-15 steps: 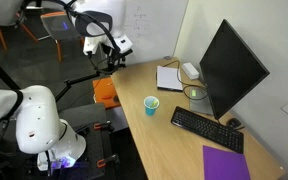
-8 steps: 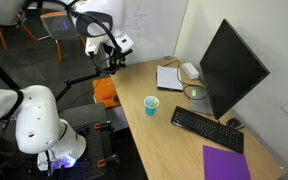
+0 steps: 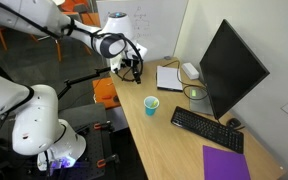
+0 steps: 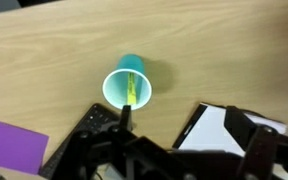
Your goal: Remove the highlighter from the blue cup
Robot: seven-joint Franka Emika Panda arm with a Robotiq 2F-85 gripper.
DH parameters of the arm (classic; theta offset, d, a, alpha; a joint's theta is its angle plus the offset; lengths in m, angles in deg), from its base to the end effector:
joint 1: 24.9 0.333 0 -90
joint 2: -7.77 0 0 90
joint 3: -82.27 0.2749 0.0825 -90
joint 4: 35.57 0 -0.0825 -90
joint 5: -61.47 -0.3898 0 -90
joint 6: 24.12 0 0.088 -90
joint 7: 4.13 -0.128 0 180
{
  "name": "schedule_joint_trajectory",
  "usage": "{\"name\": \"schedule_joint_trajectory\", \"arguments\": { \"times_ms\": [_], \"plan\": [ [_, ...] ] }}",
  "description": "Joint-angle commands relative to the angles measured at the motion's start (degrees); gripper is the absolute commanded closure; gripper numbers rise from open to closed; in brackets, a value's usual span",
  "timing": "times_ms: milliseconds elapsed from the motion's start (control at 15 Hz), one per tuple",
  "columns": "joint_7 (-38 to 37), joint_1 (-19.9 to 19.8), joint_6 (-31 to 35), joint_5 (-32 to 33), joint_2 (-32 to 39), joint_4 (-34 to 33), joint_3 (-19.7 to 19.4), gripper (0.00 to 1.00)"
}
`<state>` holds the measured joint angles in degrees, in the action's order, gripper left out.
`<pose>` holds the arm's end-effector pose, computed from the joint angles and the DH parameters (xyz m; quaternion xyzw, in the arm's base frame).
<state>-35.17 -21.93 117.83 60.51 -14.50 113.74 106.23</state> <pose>0.4077 0.1934 0.3348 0.9898 -0.0465 0.1345 0.0082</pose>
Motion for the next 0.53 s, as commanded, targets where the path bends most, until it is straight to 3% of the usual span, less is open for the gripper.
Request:
{"name": "schedule_joint_trajectory", "arguments": {
  "times_ms": [0,200,267,467],
  "plan": [
    [-8.21,-5.38,9.09,13.46,8.02,-1.07,2.79,0.00],
    [-12.77,-5.98,11.22,21.90,15.53,-2.85,0.70,0.00],
    [-14.69,-8.35,11.82,24.37,17.14,-3.32,2.29,0.00],
    [-17.96,-8.93,11.99,30.02,21.66,-5.06,0.99,0.00]
  ]
}}
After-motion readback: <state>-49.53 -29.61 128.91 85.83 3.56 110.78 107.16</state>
